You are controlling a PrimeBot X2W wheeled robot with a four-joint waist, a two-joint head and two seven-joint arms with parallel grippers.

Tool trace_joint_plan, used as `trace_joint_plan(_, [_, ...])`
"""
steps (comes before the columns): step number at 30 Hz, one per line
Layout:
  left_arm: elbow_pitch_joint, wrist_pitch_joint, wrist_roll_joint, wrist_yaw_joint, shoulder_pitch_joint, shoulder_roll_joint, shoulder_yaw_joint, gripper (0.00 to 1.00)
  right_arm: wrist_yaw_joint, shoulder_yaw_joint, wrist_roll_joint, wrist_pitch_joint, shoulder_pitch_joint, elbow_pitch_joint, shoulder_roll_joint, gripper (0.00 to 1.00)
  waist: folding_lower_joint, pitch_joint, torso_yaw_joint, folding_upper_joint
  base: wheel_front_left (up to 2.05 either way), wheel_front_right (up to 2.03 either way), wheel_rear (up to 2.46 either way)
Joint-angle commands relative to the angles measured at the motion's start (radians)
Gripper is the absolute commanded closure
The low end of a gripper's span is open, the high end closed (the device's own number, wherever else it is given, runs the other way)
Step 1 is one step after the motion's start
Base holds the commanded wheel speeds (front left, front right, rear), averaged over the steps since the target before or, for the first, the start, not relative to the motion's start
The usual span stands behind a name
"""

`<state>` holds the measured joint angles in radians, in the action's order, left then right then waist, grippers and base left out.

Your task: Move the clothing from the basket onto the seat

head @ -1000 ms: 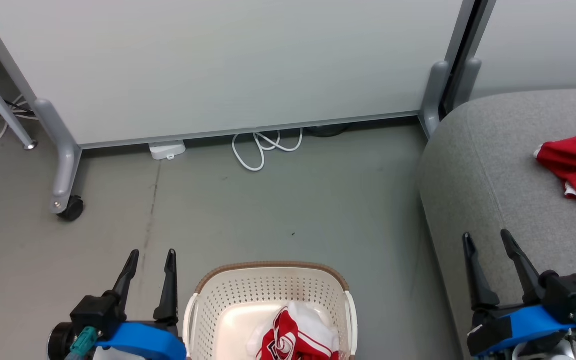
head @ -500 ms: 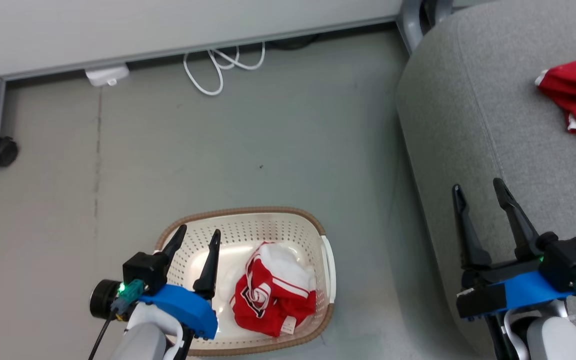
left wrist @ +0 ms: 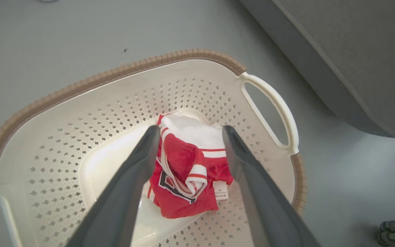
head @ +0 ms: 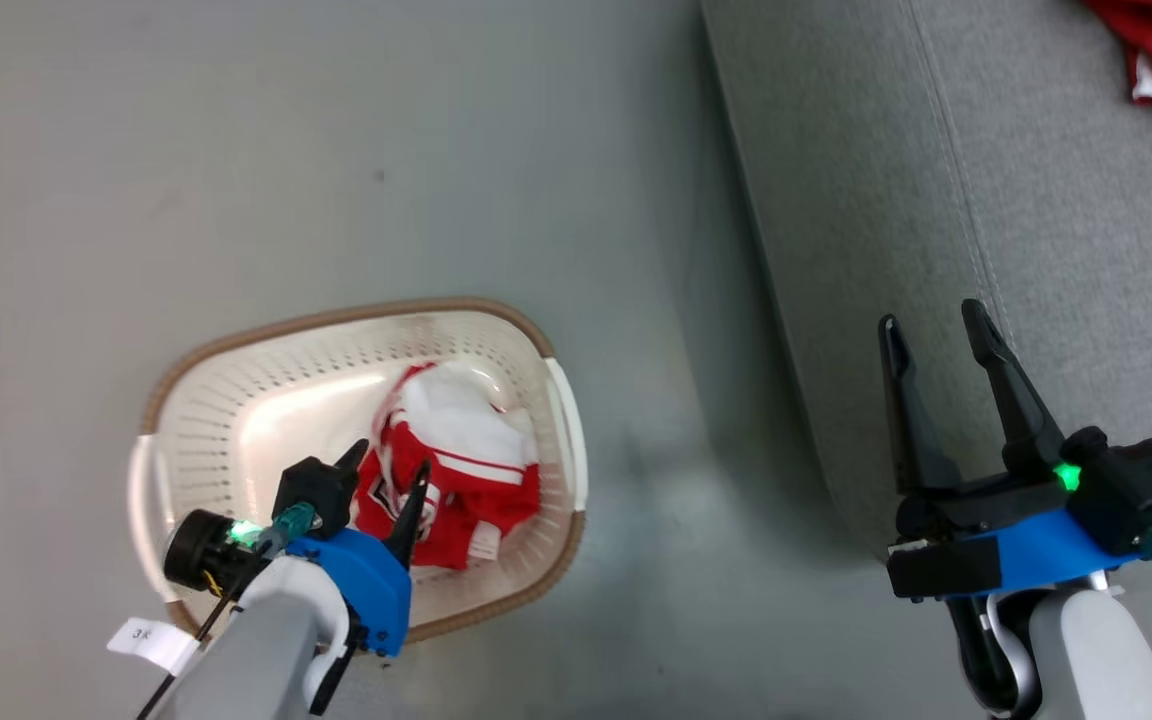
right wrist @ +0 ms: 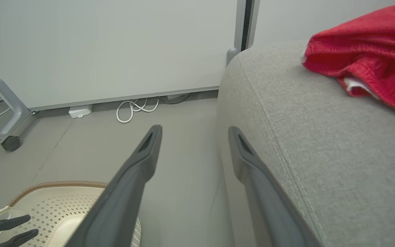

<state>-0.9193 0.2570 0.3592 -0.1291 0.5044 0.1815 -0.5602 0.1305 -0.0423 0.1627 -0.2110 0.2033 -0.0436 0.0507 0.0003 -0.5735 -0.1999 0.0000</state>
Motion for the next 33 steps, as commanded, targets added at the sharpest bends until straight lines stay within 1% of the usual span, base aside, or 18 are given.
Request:
trace_joint_plan(1, [-0.033,-0.004,-0.001,-0.001,0.039,0.012,-0.029,0.0,0.0,-0.006,0.015,-0.014,0.022,-0.005,0.0,0.0,-0.0003,-0.078,-0.066,0.0,0.0,0.0,0.0])
trace_joint_plan(7, [-0.133,-0.016,0.019,-0.001,0.115,0.031,-0.088,0.0,0.0,-0.027,0.048,-0.038,0.043,-0.013,-0.001,0.0,-0.0003,-0.148,-0.094,0.0,0.0,0.0,0.0])
trace_joint_plan(10, [-0.181,-0.037,0.007,-0.001,0.156,0.038,-0.113,0.0,0.0,-0.034,0.058,-0.046,0.053,-0.021,-0.001,0.0,-0.0003,-0.178,-0.098,0.0,0.0,0.0,0.0])
trace_joint_plan(12, [-0.199,-0.05,0.017,-0.001,0.169,0.027,-0.128,0.0,0.0,-0.041,0.064,-0.05,0.06,-0.026,-0.001,0.0,-0.0003,-0.193,-0.1,0.0,0.0,0.0,0.0])
trace_joint_plan(18, [-0.253,-0.096,0.021,-0.001,0.213,0.033,-0.18,0.0,0.0,-0.053,0.081,-0.054,0.083,-0.034,-0.001,0.0,-0.0003,-0.23,-0.104,0.0,0.0,0.0,0.0])
trace_joint_plan(20, [-0.265,-0.103,0.018,-0.001,0.223,0.037,-0.183,0.0,0.0,-0.056,0.084,-0.054,0.086,-0.032,-0.001,0.0,-0.0003,-0.237,-0.105,0.0,0.0,0.0,0.0])
trace_joint_plan(23, [-0.296,-0.119,0.003,0.022,0.25,0.042,-0.196,0.0,0.0,-0.062,0.09,-0.055,0.093,-0.021,-0.001,0.0,-0.0003,-0.254,-0.11,0.0,0.0,0.0,0.0])
trace_joint_plan(29, [-0.327,-0.129,-0.013,0.052,0.279,0.04,-0.216,0.0,0.0,-0.068,0.097,-0.055,0.099,-0.012,-0.001,0.0,-0.0003,-0.272,-0.122,0.0,0.0,0.0,0.0])
trace_joint_plan(30, [-0.33,-0.13,-0.012,0.055,0.282,0.039,-0.217,0.42,0.0,-0.068,0.096,-0.055,0.1,-0.011,-0.001,0.0,-0.0003,-0.273,-0.123,0.0,0.0,0.0,0.0])
trace_joint_plan(31, [-0.333,-0.135,-0.009,0.052,0.283,0.037,-0.217,0.42,0.0,-0.068,0.097,-0.055,0.1,-0.011,-0.001,0.0,-0.0003,-0.274,-0.124,0.0,0.0,0.0,0.0])
trace_joint_plan(32, [-0.337,-0.143,-0.006,0.048,0.284,0.035,-0.219,1.0,0.0,-0.067,0.096,-0.055,0.1,-0.011,-0.001,0.0,-0.0003,-0.274,-0.125,0.0,0.0,0.0,0.0])
trace_joint_plan(33, [-0.339,-0.145,-0.002,0.044,0.287,0.034,-0.219,1.0,0.0,-0.066,0.095,-0.055,0.101,-0.011,-0.001,0.0,-0.0003,-0.274,-0.125,0.0,0.0,0.0,0.0])
